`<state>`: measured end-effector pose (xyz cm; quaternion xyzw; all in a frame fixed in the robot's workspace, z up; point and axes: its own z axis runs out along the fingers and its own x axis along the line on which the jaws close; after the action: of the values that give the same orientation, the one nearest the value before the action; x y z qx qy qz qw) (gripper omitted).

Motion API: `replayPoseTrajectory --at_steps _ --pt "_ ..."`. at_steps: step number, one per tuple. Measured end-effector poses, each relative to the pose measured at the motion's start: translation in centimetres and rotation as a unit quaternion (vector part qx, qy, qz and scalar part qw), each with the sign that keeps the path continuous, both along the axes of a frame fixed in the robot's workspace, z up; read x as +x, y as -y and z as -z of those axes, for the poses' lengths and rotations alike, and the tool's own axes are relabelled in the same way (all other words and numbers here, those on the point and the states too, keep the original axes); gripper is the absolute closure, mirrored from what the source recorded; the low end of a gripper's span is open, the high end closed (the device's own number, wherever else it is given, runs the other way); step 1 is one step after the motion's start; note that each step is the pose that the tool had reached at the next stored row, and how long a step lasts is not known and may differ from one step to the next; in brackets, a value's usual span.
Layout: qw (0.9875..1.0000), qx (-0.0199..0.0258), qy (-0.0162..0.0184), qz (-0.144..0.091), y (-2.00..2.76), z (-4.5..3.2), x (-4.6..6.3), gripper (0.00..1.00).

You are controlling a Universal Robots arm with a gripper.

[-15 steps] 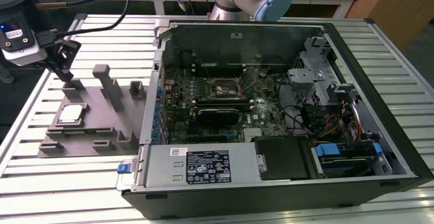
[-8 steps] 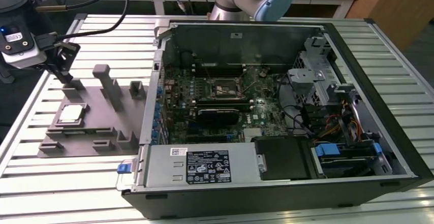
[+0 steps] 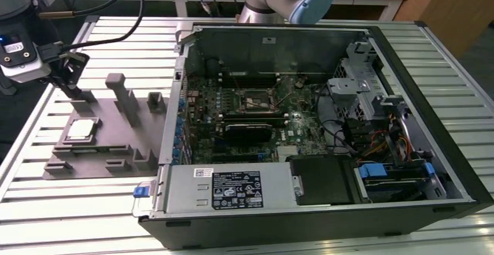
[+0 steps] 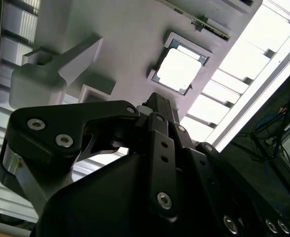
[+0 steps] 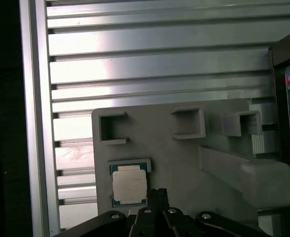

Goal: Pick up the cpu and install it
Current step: 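Pick up the cpu and move it towards the insertion slot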

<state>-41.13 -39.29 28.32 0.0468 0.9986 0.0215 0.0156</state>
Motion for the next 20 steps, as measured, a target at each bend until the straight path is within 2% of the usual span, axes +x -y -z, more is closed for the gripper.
replayPoseTrajectory --at_steps 20 --pt "1.0000 0.0000 -0.0001 0.000 0.26 1.74 -0.8 0.89"
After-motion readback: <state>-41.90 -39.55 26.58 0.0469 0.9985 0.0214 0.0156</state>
